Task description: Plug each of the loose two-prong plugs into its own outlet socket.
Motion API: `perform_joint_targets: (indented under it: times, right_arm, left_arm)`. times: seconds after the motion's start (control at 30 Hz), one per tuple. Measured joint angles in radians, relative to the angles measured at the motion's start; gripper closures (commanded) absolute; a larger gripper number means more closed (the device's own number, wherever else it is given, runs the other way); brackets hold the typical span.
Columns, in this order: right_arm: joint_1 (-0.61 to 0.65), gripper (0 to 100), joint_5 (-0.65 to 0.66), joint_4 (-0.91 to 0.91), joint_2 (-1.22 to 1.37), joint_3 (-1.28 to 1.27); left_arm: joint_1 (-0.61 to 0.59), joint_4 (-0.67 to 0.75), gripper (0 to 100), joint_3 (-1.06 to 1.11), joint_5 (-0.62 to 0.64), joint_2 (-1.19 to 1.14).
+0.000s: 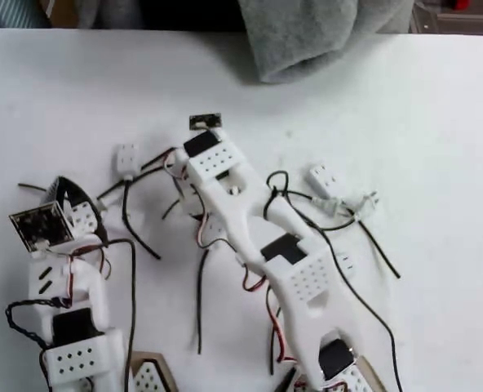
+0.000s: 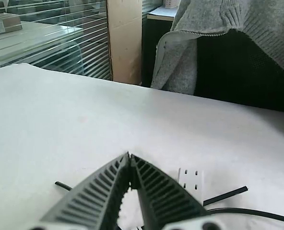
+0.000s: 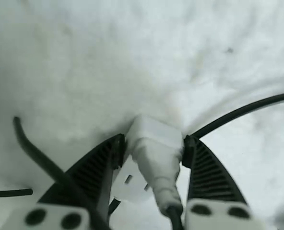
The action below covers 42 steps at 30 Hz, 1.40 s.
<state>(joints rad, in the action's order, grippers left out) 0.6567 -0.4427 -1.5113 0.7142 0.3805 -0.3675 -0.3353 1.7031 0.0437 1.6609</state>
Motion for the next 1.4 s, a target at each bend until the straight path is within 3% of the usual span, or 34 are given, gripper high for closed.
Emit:
perform_joint_targets:
  times: [0.23,0.67,0.9,1.4]
  right_arm:
    - [-0.028,91.8,0.015,-0.015,0.014,0.064]
    - [-0.207,93.3,0.192,-0.021,0.04,0.528]
    - [-0.256,97.5,0.273,0.167,0.057,0.557]
    - [-0.279,93.4,0.491,0.549,0.308,0.562]
  left_arm:
    - [0.0,0.0,98,0.0,0.0,0.0]
    - [0.0,0.0,98,0.0,-0.003,0.0]
    - [0.0,0.0,98,0.0,-0.003,0.0]
    - [0.0,0.0,98,0.0,-0.003,0.0]
